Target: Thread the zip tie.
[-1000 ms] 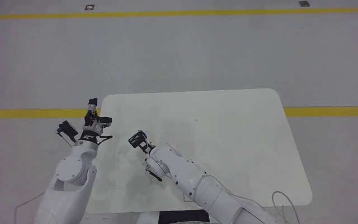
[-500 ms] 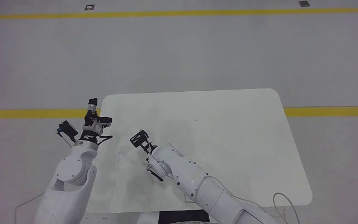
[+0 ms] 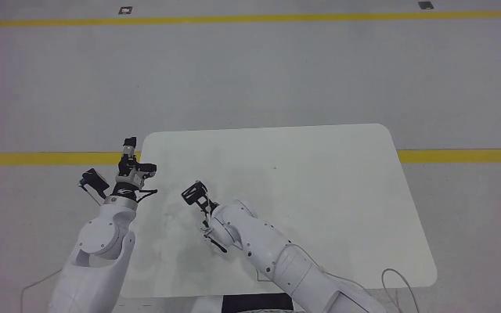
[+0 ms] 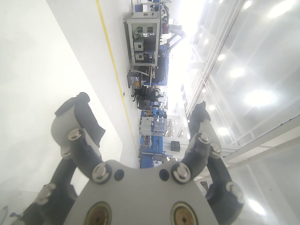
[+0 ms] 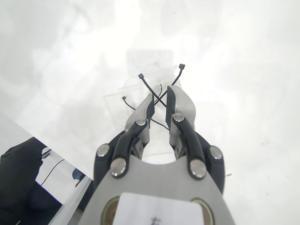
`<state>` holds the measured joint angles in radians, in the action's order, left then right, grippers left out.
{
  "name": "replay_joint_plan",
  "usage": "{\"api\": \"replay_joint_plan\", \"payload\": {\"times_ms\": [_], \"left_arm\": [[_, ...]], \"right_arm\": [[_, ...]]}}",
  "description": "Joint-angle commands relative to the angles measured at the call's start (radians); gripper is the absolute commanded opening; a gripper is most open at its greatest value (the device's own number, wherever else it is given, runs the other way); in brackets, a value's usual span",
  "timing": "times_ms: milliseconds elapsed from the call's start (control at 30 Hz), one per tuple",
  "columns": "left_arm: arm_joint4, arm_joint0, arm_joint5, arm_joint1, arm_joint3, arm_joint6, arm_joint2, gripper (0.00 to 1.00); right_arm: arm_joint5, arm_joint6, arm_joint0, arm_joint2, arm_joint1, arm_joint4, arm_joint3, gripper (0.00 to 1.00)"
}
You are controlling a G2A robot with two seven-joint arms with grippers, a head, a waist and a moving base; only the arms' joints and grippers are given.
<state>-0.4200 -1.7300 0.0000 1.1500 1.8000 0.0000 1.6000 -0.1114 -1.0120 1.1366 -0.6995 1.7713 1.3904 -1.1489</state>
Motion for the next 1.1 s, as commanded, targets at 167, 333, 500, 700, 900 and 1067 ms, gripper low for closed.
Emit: {"api": "replay_joint_plan", "payload": {"times_ms": [167,333,500,700,900,1067], "left_arm": [[0.0,0.0,0.0,0.0,0.0,0.0,0.0,1.0],[0.0,0.0,0.0,0.0,0.0,0.0,0.0,1.0],[0.0,0.0,0.0,0.0,0.0,0.0,0.0,1.0],[0.0,0.0,0.0,0.0,0.0,0.0,0.0,1.0],[0.0,0.0,0.0,0.0,0.0,0.0,0.0,1.0],[0.0,0.0,0.0,0.0,0.0,0.0,0.0,1.0]], "right_arm": [[-0.009,0.003,-0.017,0.014,0.008,0.006,0.025,0.17],[-0.025,0.008,-0.015,0.022,0.01,0.026,0.021,0.18],[-0.03,0.014,-0.008,0.02,0.01,0.037,0.016,0.18],[-0.025,0.009,-0.009,0.016,0.011,0.036,0.024,0.13],[-0.027,0.007,-0.012,0.015,0.014,0.036,0.028,0.05],[-0.033,-0.003,-0.001,0.013,0.011,0.052,0.007,0.0]]}}
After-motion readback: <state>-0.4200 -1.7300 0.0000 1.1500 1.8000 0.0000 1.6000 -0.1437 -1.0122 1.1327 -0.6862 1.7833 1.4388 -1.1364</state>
